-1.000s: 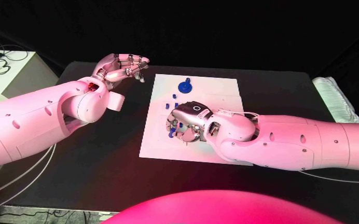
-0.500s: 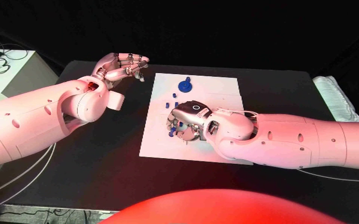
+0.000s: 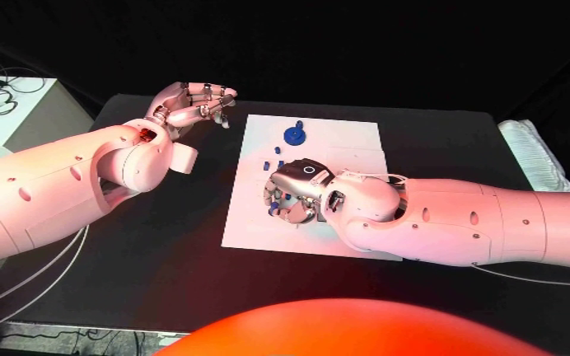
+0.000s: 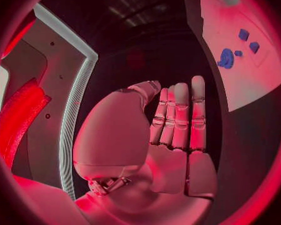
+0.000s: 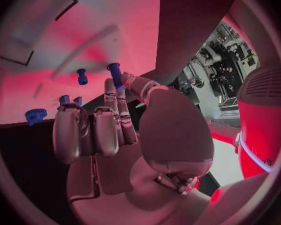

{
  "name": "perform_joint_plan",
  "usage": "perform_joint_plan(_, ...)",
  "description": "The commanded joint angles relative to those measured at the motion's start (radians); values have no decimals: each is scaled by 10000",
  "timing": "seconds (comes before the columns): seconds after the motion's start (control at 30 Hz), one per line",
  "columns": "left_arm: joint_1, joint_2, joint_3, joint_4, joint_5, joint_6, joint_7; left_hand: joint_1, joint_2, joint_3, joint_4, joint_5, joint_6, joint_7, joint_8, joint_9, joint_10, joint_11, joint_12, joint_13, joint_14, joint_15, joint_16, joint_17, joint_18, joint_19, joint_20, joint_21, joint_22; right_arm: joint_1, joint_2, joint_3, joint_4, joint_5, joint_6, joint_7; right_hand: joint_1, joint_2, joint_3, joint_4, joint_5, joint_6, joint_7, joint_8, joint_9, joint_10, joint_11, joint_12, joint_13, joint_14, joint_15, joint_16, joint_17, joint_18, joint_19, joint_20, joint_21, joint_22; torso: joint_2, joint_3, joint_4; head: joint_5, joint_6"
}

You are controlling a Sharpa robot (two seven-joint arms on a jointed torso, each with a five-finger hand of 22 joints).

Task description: Assemble the parts on the task board

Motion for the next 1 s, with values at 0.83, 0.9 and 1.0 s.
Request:
perform_joint_plan(0.83,6,2,5,-13,6,197,-7,16,101,-31,5,10,38,5,12,6,69,-14,-53,-8,-43,26,-42,13,135,59,13,-63,-14,306,-1580,37,934,1394,-1628,354,2154,133,-4253,2641,-4,-1585,179,-844,-548,-2706,346,2382,-243,-236,300,-654,-1681,377,25,373,-3128,1100,-23,10,-27,-357,208)
perform_joint_plan(0.9,5,-15,4,-3,6,196,-2,15,116,-45,20,9,41,4,14,7,70,-14,-57,-16,-42,27,-49,16,134,62,13,-72,-19,519,-2001,50,1089,2335,-1686,359,2025,191,-4059,2634,9,-1328,298,-715,-534,-1980,196,2684,-167,43,166,-368,-1201,235,262,210,-2222,1353,-26,2,-36,-500,257)
perform_joint_plan(1.0,0,-75,2,61,6,188,20,15,116,-45,20,9,41,4,14,7,70,-14,-57,-16,-42,27,-49,16,134,62,13,-72,-19,845,-2661,59,1236,3722,-1545,308,1790,201,-3868,2667,36,-941,296,-484,-494,-579,106,3225,145,212,73,-165,-827,86,464,136,-1285,1628,-35,-7,-59,-714,332)
